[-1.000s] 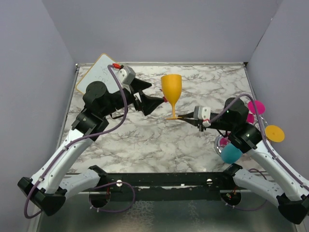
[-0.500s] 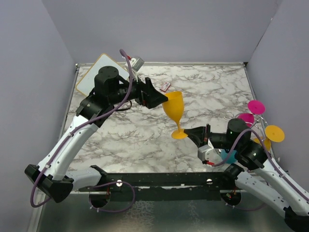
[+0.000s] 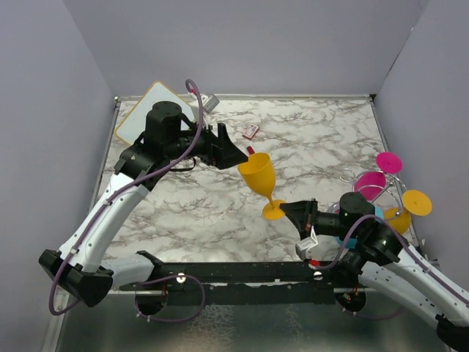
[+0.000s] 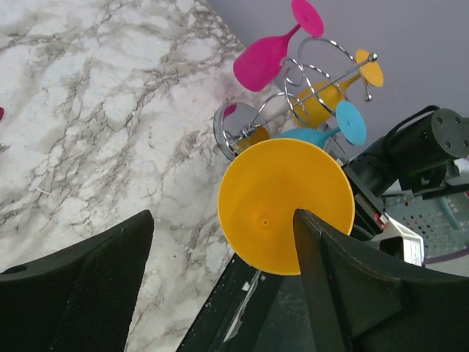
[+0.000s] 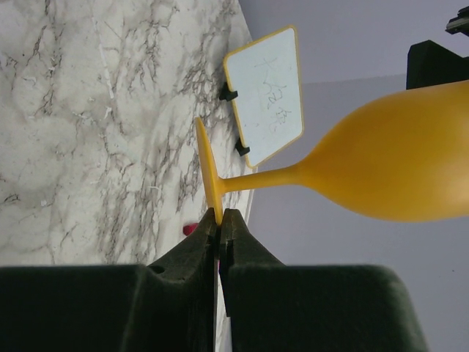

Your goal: Take the wine glass off the wine glass rack

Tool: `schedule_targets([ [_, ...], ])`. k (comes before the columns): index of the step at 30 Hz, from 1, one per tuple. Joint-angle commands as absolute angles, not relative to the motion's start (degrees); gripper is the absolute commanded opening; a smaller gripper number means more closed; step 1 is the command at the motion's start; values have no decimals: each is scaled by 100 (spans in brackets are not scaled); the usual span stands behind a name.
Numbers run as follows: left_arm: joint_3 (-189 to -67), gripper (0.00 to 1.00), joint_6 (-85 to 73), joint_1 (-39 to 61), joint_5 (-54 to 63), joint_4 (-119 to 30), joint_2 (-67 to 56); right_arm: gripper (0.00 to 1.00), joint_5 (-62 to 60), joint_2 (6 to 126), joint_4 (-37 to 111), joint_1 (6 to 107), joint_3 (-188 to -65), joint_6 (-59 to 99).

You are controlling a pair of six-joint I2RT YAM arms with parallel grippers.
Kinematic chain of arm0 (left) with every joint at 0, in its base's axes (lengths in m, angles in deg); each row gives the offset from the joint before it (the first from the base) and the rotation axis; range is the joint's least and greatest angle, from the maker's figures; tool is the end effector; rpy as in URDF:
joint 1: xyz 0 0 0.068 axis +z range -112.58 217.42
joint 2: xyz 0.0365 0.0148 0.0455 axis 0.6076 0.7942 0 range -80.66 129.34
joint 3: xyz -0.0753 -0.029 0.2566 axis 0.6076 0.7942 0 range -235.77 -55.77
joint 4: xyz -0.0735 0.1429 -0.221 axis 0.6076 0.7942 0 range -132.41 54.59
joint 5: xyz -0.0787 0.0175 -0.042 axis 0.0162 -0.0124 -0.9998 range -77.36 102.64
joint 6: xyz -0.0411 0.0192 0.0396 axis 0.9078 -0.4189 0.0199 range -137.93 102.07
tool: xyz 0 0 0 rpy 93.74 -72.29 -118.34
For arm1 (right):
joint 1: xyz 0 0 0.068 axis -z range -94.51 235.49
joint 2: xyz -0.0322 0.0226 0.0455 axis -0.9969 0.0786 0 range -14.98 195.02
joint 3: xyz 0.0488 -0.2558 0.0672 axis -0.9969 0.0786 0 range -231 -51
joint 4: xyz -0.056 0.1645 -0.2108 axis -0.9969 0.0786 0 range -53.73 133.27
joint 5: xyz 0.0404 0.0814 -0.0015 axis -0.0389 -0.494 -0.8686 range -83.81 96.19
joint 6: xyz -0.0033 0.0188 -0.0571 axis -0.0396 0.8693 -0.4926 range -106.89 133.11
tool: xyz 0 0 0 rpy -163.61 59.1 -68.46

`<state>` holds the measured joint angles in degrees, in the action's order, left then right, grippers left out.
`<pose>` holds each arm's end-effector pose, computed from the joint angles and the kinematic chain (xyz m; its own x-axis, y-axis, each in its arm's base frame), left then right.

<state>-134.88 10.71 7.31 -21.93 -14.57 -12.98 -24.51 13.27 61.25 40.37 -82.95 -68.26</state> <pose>0.2192 -0.1562 0.4327 -0.6381 -0.0862 -0.7651 0.6587 0.4535 -0.6004 0.0889 0.1215 0.2723 0.8959 -0.3052 -0.3230 -0.3950 -0.2139 -0.8935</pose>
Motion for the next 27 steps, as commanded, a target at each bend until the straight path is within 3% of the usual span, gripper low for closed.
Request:
schedule_targets([
  [1,-13503,77,643,740,-2886,-970,-1167,1,-1905,1205,6004,3838,-8141,-7204],
  [17,-12987,37,793,741,-3789,-884,-780,1,-1139,1247,6218,3279,-8122,-7609],
  [23,-12772,18,914,745,-4079,-914,-718,1,-908,1429,6298,3164,-8165,-7671],
  [27,-12670,0,872,740,-3895,-912,-776,4,-880,1435,6281,3136,-8163,-7581],
])
